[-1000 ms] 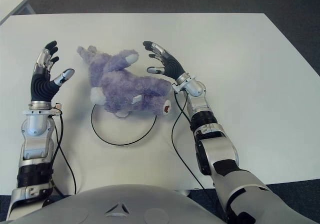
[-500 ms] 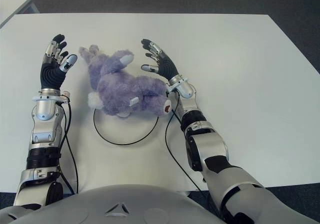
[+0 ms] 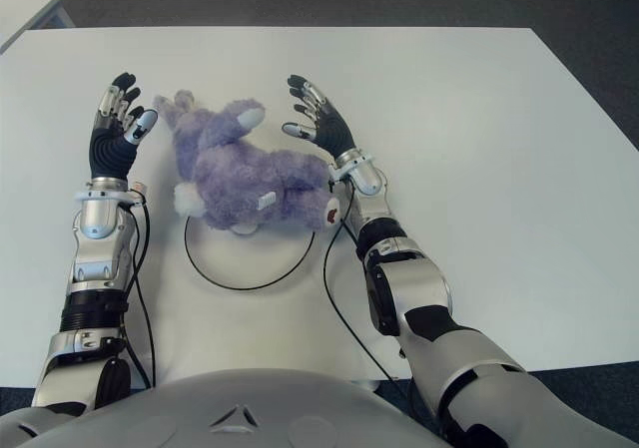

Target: Put the doll into the plate.

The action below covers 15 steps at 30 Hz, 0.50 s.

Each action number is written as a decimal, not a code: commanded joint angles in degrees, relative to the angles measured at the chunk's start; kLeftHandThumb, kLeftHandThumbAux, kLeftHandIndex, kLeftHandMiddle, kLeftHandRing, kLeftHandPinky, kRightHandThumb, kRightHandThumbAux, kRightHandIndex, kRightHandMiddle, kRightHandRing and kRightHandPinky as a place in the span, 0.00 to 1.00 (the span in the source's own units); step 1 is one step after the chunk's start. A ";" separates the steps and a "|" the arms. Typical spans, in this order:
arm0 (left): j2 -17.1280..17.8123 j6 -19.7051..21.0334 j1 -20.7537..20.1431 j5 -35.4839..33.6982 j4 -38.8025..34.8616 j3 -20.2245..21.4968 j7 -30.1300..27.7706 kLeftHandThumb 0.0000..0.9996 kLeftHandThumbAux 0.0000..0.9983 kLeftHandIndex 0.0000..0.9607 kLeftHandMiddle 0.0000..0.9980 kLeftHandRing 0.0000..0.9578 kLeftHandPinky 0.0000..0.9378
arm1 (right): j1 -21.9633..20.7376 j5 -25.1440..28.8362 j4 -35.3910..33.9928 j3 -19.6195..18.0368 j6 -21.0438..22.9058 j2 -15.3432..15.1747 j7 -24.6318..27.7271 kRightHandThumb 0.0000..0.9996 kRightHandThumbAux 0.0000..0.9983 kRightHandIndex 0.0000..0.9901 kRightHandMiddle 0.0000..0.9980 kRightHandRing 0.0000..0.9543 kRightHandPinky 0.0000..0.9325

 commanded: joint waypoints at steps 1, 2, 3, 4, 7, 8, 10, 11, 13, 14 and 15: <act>-1.09 -0.59 -0.10 -1.15 2.09 -0.20 0.22 0.00 0.43 0.00 0.02 0.00 0.00 | 1.45 -0.70 2.39 -0.46 -0.13 0.80 -1.33 0.00 0.61 0.05 0.04 0.02 0.05; -1.35 -0.59 -0.39 -1.41 2.61 -0.20 0.19 0.00 0.43 0.00 0.02 0.00 0.00 | 1.42 -0.68 2.69 -0.63 -0.17 0.93 -1.71 0.00 0.61 0.06 0.04 0.03 0.06; -1.49 -0.62 -0.59 -1.63 2.98 -0.17 0.15 0.00 0.44 0.00 0.02 0.00 0.00 | 1.39 -0.71 2.91 -0.74 -0.22 1.05 -1.99 0.00 0.61 0.06 0.04 0.03 0.05; -1.71 -0.58 -0.96 -1.91 3.58 -0.14 0.14 0.00 0.44 0.00 0.02 0.00 0.00 | 1.27 -0.66 3.32 -0.95 -0.20 1.25 -2.39 0.00 0.61 0.05 0.04 0.03 0.04; -2.06 -0.63 -1.68 -2.42 4.86 -0.08 0.18 0.00 0.44 0.00 0.02 0.00 0.00 | 0.94 -0.59 4.23 -1.38 -0.06 1.67 -3.19 0.00 0.62 0.05 0.04 0.03 0.03; -2.25 -0.76 -1.95 -2.64 5.48 -0.02 0.21 0.00 0.44 0.00 0.02 0.00 0.00 | 0.82 -0.54 4.56 -1.60 0.02 1.83 -3.63 0.00 0.62 0.05 0.04 0.03 0.03; -2.46 -0.99 -2.27 -2.91 6.24 0.04 0.23 0.00 0.44 0.00 0.02 0.00 0.00 | 0.66 -0.53 4.96 -1.86 0.05 1.99 -4.15 0.00 0.62 0.05 0.04 0.03 0.04; -2.48 -1.09 -2.36 -2.97 6.46 0.04 0.23 0.00 0.44 0.00 0.02 0.00 0.00 | 0.60 -0.55 5.08 -1.93 0.04 2.02 -4.27 0.00 0.62 0.05 0.04 0.03 0.04; -2.55 -1.45 -2.57 -3.17 7.15 0.06 0.21 0.00 0.44 0.00 0.02 0.00 0.00 | 0.51 -0.61 5.28 -2.10 -0.08 2.07 -4.63 0.00 0.62 0.04 0.04 0.02 0.03; -2.81 -1.89 -2.68 -3.69 8.02 0.24 0.06 0.00 0.44 0.00 0.02 0.00 0.00 | 0.44 -0.58 5.46 -2.36 -0.26 2.18 -5.28 0.00 0.62 0.04 0.04 0.03 0.03; -2.99 -2.26 -2.77 -4.06 8.68 0.38 -0.06 0.00 0.44 0.00 0.03 0.00 0.00 | 0.38 -0.57 5.61 -2.56 -0.40 2.27 -5.75 0.00 0.63 0.04 0.04 0.03 0.03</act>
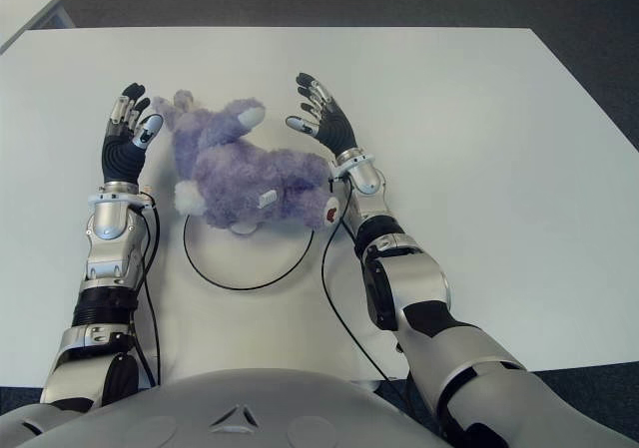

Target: Put the doll into the plate.

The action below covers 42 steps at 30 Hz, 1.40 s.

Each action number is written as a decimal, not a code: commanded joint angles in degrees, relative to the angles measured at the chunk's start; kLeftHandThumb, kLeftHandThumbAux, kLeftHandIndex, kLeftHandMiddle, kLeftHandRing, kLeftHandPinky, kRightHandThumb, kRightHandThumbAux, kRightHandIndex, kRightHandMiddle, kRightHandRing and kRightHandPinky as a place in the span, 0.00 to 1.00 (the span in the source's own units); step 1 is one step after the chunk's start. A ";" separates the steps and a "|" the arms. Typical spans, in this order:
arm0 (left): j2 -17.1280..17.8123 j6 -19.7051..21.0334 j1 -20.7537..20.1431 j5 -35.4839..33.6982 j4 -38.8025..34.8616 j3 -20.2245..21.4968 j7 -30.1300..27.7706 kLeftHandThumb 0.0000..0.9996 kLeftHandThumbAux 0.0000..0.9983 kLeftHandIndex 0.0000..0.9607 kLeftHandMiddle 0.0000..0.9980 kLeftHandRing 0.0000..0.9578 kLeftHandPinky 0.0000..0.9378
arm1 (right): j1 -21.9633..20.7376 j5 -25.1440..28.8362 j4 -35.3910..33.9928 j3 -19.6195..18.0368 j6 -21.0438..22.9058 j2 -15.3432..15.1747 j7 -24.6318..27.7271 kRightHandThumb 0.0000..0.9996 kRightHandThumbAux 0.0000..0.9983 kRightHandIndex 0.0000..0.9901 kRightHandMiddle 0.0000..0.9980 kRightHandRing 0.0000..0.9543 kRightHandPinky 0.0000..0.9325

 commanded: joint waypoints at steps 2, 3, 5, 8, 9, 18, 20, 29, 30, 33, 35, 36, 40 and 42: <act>-1.80 -2.43 -0.69 -2.89 4.77 0.87 -0.19 0.00 0.44 0.00 0.04 0.00 0.00 | 1.69 0.28 2.46 -1.70 -0.22 1.71 -2.44 0.00 0.64 0.04 0.05 0.03 0.03; -2.01 -2.91 -0.69 -3.31 5.41 1.05 -0.20 0.00 0.44 0.00 0.04 0.01 0.00 | 1.57 0.44 2.56 -2.01 -0.05 1.80 -2.58 0.00 0.66 0.04 0.05 0.04 0.03; -2.06 -3.59 -0.76 -3.80 6.22 1.12 -0.22 0.00 0.44 0.00 0.04 0.01 0.00 | 1.46 0.45 2.68 -2.31 0.07 1.91 -2.75 0.00 0.66 0.04 0.05 0.04 0.03; -2.34 -4.72 -1.00 -4.73 8.04 1.42 -0.19 0.00 0.45 0.00 0.05 0.01 0.00 | 1.14 0.75 2.97 -2.98 0.75 1.95 -2.83 0.00 0.67 0.04 0.05 0.04 0.03; -2.49 -5.14 -1.10 -5.04 8.79 1.57 -0.17 0.00 0.45 0.00 0.05 0.02 0.00 | 1.02 0.87 3.09 -3.25 1.02 1.95 -2.88 0.00 0.67 0.04 0.05 0.04 0.05; -2.73 -11.01 -4.94 -9.26 24.52 5.56 -2.42 0.00 0.49 0.00 0.05 0.02 0.00 | -0.89 2.23 6.15 -7.05 8.05 2.10 -4.95 0.00 0.70 0.06 0.08 0.07 0.09; -2.61 -12.07 -6.14 -10.28 29.05 6.76 -3.29 0.00 0.50 0.00 0.05 0.02 0.00 | -0.90 2.41 7.02 -8.00 10.74 2.36 -5.48 0.00 0.70 0.06 0.07 0.07 0.08; -3.94 -12.52 -10.73 -12.46 42.27 10.17 -4.01 0.00 0.51 0.00 0.05 0.02 0.00 | -0.51 2.16 8.17 -10.53 17.63 3.18 -7.76 0.00 0.71 0.05 0.06 0.05 0.06; -4.13 -12.36 -11.22 -12.59 43.45 10.50 -3.87 0.00 0.51 0.00 0.05 0.02 0.00 | -0.35 2.10 8.18 -10.71 17.91 3.34 -8.01 0.00 0.71 0.05 0.06 0.05 0.06; -4.32 -12.30 -12.26 -12.65 45.83 11.24 -3.74 0.00 0.52 0.00 0.05 0.02 0.00 | -0.04 1.89 8.15 -11.21 18.36 3.67 -8.34 0.00 0.72 0.05 0.06 0.05 0.07; -4.32 -11.29 -13.08 -12.72 48.23 11.96 -3.09 0.00 0.51 0.00 0.05 0.02 0.00 | 0.51 2.04 8.14 -11.78 18.81 4.48 -8.83 0.00 0.71 0.04 0.05 0.04 0.06; -4.25 -10.86 -13.25 -12.73 49.55 12.31 -2.85 0.00 0.51 0.00 0.05 0.02 0.00 | 0.82 2.07 8.14 -12.02 18.96 4.97 -9.15 0.00 0.70 0.04 0.04 0.04 0.05; -4.13 -10.60 -13.49 -12.64 52.18 13.25 -2.94 0.00 0.51 0.00 0.06 0.03 0.00 | 1.36 1.74 8.13 -12.47 19.24 5.72 -9.80 0.00 0.69 0.04 0.04 0.03 0.04; -4.18 -10.37 -13.48 -12.65 53.24 13.72 -3.09 0.00 0.51 0.00 0.06 0.03 0.00 | 1.66 1.46 8.17 -12.65 19.41 5.98 -10.15 0.00 0.68 0.03 0.03 0.02 0.02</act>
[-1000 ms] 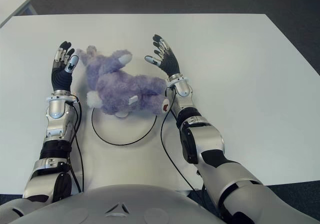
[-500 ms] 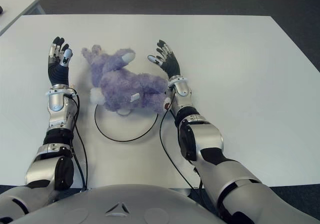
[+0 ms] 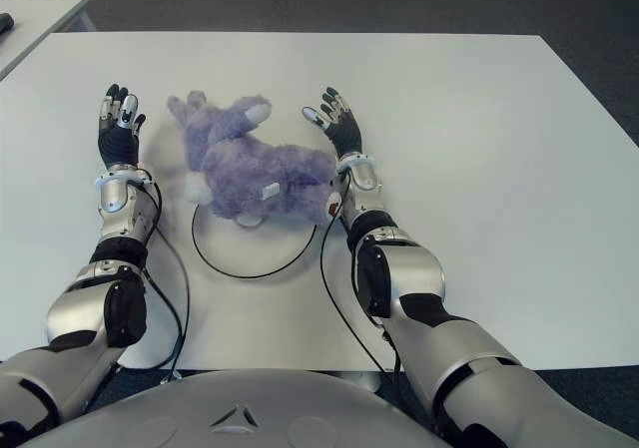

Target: Put the doll into the plate.

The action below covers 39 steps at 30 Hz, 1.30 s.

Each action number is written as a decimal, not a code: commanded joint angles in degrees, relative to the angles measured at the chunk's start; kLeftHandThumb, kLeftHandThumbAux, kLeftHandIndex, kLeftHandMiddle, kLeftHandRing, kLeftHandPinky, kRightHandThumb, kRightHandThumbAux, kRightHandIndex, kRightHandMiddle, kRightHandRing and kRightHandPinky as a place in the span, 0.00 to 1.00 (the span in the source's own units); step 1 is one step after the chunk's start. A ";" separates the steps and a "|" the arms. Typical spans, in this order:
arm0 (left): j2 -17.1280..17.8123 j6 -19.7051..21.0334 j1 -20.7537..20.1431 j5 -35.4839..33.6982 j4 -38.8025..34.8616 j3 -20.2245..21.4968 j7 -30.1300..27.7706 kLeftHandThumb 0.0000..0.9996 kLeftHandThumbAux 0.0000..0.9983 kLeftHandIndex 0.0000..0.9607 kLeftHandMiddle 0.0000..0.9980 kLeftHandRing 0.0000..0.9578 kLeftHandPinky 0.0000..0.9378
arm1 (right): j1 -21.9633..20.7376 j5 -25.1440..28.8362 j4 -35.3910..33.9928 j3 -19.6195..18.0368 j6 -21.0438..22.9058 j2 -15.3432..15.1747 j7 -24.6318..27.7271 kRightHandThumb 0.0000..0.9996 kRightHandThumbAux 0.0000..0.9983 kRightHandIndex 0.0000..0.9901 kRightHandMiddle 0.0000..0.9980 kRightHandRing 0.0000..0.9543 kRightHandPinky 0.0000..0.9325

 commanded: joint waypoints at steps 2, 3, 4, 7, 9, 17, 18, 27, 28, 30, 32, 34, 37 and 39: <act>-4.81 1.75 7.01 -2.46 10.42 2.08 -0.73 0.00 0.51 0.00 0.06 0.03 0.00 | 5.04 0.43 3.23 -1.22 4.39 3.00 -2.07 0.00 0.68 0.03 0.03 0.02 0.01; -4.91 1.96 7.13 -2.46 10.76 2.20 -0.92 0.00 0.52 0.00 0.06 0.02 0.00 | 5.21 0.31 3.25 -1.28 4.55 3.16 -2.40 0.00 0.68 0.03 0.03 0.02 0.02; -5.03 2.35 7.21 -2.39 11.13 2.27 -1.07 0.00 0.52 0.00 0.06 0.02 0.00 | 5.42 0.21 3.30 -1.36 4.82 3.30 -2.80 0.00 0.68 0.03 0.03 0.02 0.02; -5.30 3.56 7.42 -1.90 11.94 2.26 -1.39 0.00 0.52 0.00 0.06 0.03 0.01 | 6.18 0.14 3.46 -1.65 5.55 3.62 -3.79 0.00 0.68 0.03 0.03 0.02 0.03; -5.40 4.11 7.74 -1.26 12.37 1.81 -1.60 0.00 0.52 0.00 0.06 0.03 0.00 | 6.73 0.34 3.56 -1.98 6.10 3.85 -4.47 0.00 0.69 0.03 0.03 0.02 0.04; -5.11 6.33 8.47 1.48 13.45 -0.90 -1.20 0.00 0.53 0.00 0.03 0.01 0.00 | 7.83 0.18 3.82 -2.26 8.70 4.86 -7.95 0.00 0.72 0.04 0.04 0.03 0.05; -5.14 6.63 8.54 1.61 13.55 -1.12 -1.16 0.00 0.53 0.00 0.03 0.01 0.00 | 7.98 0.11 3.85 -2.20 8.90 5.07 -8.39 0.00 0.72 0.04 0.04 0.03 0.06; -5.73 8.19 9.74 1.65 13.98 -1.77 -1.19 0.00 0.54 0.00 0.02 0.00 0.00 | 9.65 -1.53 3.98 -0.37 9.81 6.59 -11.80 0.00 0.73 0.04 0.05 0.04 0.07; -5.96 8.35 10.17 1.64 14.23 -1.78 -1.24 0.00 0.54 0.00 0.02 0.00 0.00 | 10.03 -1.98 4.04 0.08 9.89 6.61 -12.12 0.00 0.73 0.04 0.05 0.04 0.07; -6.21 8.47 10.69 1.63 14.51 -1.80 -1.33 0.00 0.56 0.00 0.01 0.00 0.01 | 10.45 -2.51 4.09 0.55 9.96 6.62 -12.47 0.00 0.74 0.04 0.05 0.05 0.08; -6.48 8.43 11.21 1.69 14.75 -1.89 -1.43 0.00 0.56 0.00 0.01 0.00 0.01 | 10.93 -2.91 4.14 0.89 9.95 6.60 -12.64 0.00 0.74 0.04 0.05 0.05 0.08; -6.76 8.23 11.70 1.81 14.88 -2.05 -1.60 0.02 0.57 0.00 0.00 0.00 0.01 | 12.01 -3.58 4.25 1.58 9.66 6.56 -12.81 0.00 0.74 0.04 0.04 0.05 0.08; -6.60 8.04 11.88 1.90 14.83 -2.28 -1.85 0.03 0.57 0.00 0.00 0.00 0.01 | 12.58 -3.82 4.24 2.13 9.16 6.58 -13.06 0.00 0.75 0.04 0.04 0.05 0.08; -6.47 7.84 11.99 1.97 14.75 -2.43 -2.00 0.04 0.57 0.00 0.00 0.00 0.01 | 12.76 -3.87 4.18 2.34 8.70 6.67 -13.20 0.00 0.75 0.04 0.04 0.05 0.08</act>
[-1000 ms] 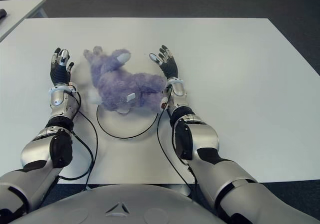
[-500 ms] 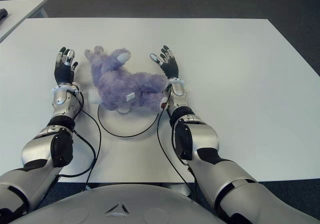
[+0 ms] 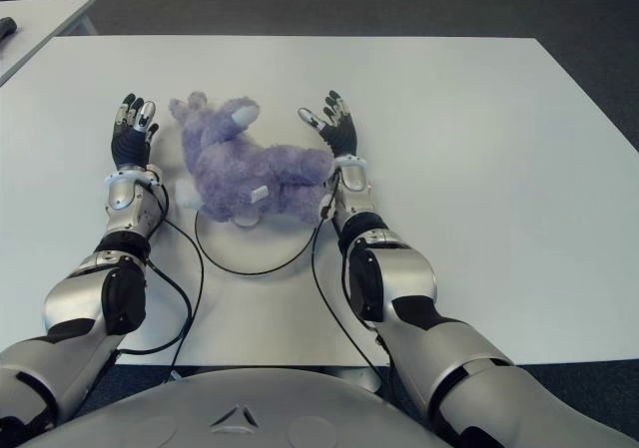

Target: Put the doll into the plate.

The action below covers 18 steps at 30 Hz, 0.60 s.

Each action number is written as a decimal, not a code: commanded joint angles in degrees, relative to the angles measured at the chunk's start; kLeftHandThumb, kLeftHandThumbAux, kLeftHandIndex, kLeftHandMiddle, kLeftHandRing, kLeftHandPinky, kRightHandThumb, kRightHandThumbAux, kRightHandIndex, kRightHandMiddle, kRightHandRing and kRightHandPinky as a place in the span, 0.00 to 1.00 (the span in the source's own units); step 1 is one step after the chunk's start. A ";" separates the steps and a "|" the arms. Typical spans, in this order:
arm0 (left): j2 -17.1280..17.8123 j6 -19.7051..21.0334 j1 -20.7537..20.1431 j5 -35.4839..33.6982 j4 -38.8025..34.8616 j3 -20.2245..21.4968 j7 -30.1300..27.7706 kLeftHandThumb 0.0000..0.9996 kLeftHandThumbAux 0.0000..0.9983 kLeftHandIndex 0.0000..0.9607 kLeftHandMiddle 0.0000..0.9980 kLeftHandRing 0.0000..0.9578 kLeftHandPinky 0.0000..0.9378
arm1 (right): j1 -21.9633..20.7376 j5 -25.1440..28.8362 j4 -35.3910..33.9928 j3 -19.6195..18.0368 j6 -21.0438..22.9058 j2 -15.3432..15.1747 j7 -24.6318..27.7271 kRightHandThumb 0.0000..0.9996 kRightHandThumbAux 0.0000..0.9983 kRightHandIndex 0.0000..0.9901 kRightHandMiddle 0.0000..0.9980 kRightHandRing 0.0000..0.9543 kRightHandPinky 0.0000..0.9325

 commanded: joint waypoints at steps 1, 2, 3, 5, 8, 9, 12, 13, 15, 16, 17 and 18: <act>-6.72 5.98 14.10 0.51 9.31 -0.86 -1.40 0.04 0.58 0.00 0.00 0.00 0.01 | 11.76 -1.48 5.24 0.66 6.93 4.94 -3.09 0.00 0.76 0.04 0.04 0.05 0.09; -6.66 5.65 14.24 0.65 9.27 -1.02 -1.48 0.04 0.58 0.00 0.00 0.00 0.01 | 11.84 -1.55 5.20 0.75 6.63 5.04 -3.21 0.00 0.76 0.04 0.04 0.05 0.09; -6.62 5.41 14.34 0.75 9.25 -1.15 -1.53 0.04 0.59 0.00 0.00 0.00 0.01 | 11.90 -1.60 5.17 0.80 6.44 5.10 -3.30 0.00 0.77 0.04 0.05 0.05 0.09; -6.64 4.88 14.56 1.05 9.20 -1.51 -1.37 0.05 0.59 0.00 0.00 0.00 0.01 | 12.02 -1.66 5.12 0.87 6.19 5.19 -3.41 0.00 0.77 0.04 0.05 0.06 0.10; -6.71 3.25 15.27 2.09 9.07 -2.61 -0.66 0.05 0.61 0.00 0.00 0.00 0.02 | 12.41 -1.59 5.03 0.79 5.48 5.38 -3.42 0.00 0.78 0.04 0.05 0.06 0.11; -6.75 2.79 15.49 2.33 9.03 -2.86 -0.50 0.05 0.62 0.00 0.01 0.00 0.04 | 12.55 -1.56 5.00 0.75 5.23 5.44 -3.39 0.00 0.78 0.04 0.06 0.06 0.11; -6.92 1.27 16.08 2.99 8.93 -3.28 -0.02 0.06 0.65 0.01 0.03 0.02 0.08 | 12.96 -1.31 4.92 0.53 4.34 5.58 -3.04 0.00 0.81 0.05 0.07 0.08 0.14; -6.99 0.73 16.27 3.16 8.87 -3.33 0.06 0.06 0.66 0.01 0.04 0.03 0.08 | 13.07 -1.23 4.90 0.48 4.11 5.60 -2.90 0.00 0.82 0.06 0.08 0.08 0.14; -7.09 -0.44 16.68 3.56 8.78 -3.51 0.27 0.06 0.68 0.03 0.05 0.04 0.09 | 13.31 -0.95 4.86 0.28 3.70 5.62 -2.45 0.00 0.83 0.06 0.08 0.09 0.14; -7.09 -1.55 17.08 4.01 8.67 -3.83 0.49 0.06 0.68 0.03 0.05 0.04 0.10 | 13.40 -0.62 4.83 0.00 3.60 5.63 -1.97 0.00 0.83 0.06 0.08 0.09 0.14; -7.09 -2.39 17.40 4.31 8.58 -4.09 0.64 0.07 0.72 0.05 0.08 0.07 0.12 | 13.49 -0.38 4.81 -0.20 3.51 5.64 -1.63 0.00 0.85 0.07 0.09 0.10 0.15; -7.07 -3.16 17.67 4.58 8.53 -4.30 0.75 0.08 0.73 0.05 0.08 0.07 0.12 | 13.53 -0.13 4.80 -0.40 3.57 5.60 -1.22 0.00 0.86 0.07 0.10 0.10 0.15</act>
